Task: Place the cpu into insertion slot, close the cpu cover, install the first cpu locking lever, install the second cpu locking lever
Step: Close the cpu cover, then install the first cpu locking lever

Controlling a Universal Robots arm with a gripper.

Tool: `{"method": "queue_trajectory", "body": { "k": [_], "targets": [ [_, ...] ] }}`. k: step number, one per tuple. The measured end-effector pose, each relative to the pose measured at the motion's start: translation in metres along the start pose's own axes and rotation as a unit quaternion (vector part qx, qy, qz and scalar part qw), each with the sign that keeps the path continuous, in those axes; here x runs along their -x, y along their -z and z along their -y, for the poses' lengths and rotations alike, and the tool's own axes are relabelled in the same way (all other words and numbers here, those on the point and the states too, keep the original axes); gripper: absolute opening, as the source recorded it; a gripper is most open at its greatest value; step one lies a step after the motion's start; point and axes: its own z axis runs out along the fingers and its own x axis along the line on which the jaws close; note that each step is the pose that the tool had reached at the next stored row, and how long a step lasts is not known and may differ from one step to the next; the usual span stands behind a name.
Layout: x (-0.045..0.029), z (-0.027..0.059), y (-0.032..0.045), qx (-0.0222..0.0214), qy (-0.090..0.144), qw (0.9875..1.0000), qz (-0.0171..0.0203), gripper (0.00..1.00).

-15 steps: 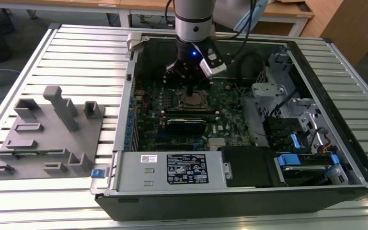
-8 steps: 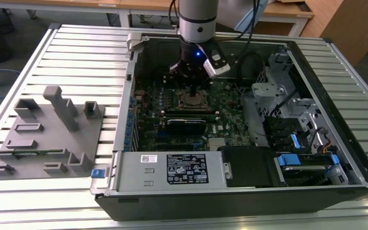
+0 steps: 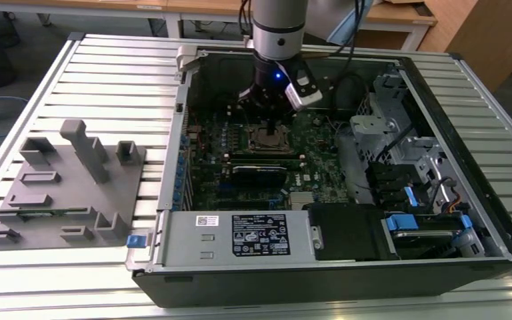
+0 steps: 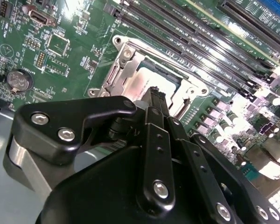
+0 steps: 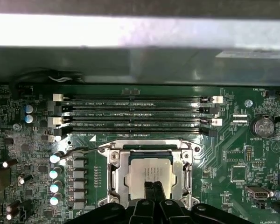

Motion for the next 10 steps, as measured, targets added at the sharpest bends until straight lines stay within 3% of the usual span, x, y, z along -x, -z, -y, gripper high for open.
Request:
{"method": "queue_trajectory", "body": {
  "k": [10],
  "targets": [
    [0.0, 0.0017, -0.0006, 0.0, 0.0, 1.0, 0.0, 0.11]
  ]
}}
